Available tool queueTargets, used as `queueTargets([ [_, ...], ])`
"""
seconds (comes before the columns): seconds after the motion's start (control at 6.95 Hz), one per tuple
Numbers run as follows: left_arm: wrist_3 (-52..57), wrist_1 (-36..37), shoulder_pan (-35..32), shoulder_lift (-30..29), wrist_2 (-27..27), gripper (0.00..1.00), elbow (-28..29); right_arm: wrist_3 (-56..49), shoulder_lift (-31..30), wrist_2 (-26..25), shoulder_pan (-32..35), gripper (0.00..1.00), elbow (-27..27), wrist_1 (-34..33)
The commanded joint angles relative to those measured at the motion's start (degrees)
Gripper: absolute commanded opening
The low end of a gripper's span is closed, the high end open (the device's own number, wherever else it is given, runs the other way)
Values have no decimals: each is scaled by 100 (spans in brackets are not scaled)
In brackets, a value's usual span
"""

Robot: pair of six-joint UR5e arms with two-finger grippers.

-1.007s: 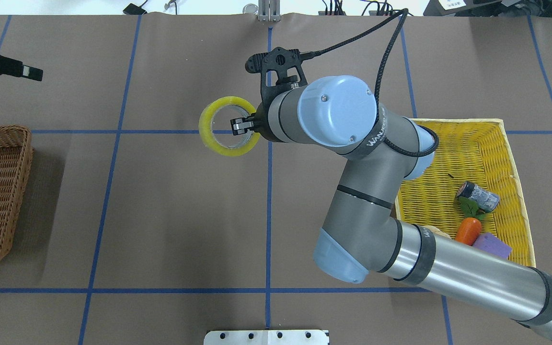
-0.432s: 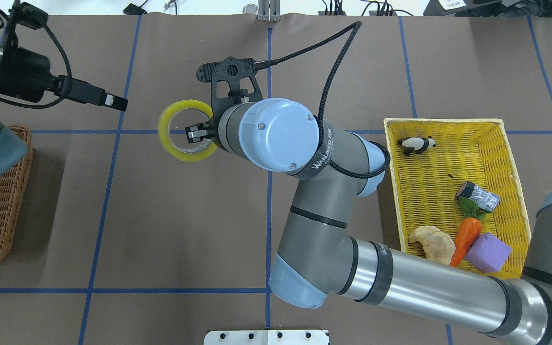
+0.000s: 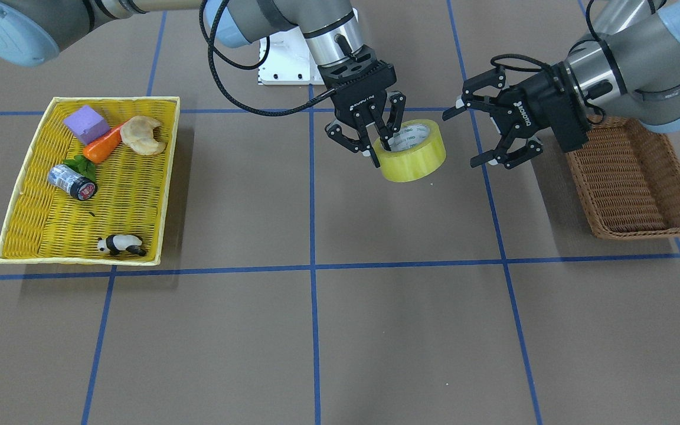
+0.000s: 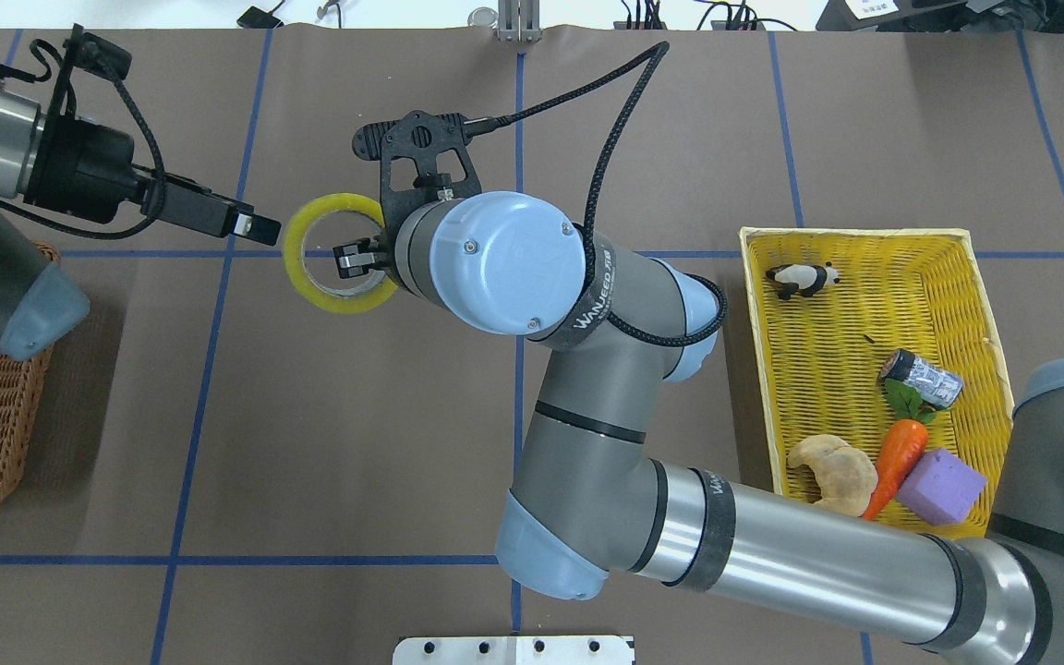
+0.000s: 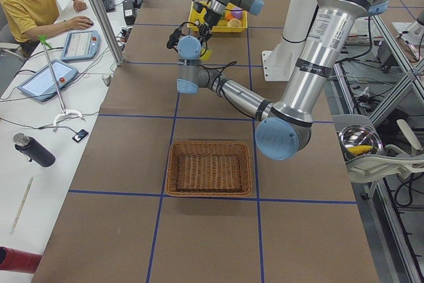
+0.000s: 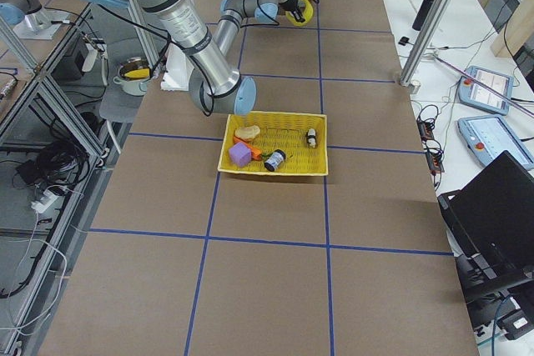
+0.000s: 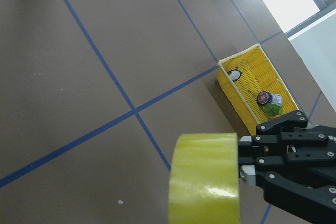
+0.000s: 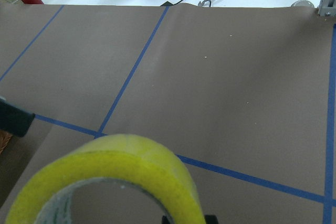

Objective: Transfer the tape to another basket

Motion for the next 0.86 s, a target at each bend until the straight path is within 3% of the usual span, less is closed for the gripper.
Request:
queueTargets([
  [0.0,4,-46,168,-23,0,98,2,0,17,-5,-17,0,-118,348],
  [0.29,4,-46,204,-32,0,98,28,0,9,-5,-17,0,-128,376],
  [0.43,4,-46,204,-41,0,83,28,0,17,-5,-17,0,-128,376],
  [0.58,4,-38,204,-41,0,51,37,0,9,-5,-17,0,-119,376],
  [0.72,4,-38,204,-41,0,13,46,0,9,4,-17,11,-75,420],
])
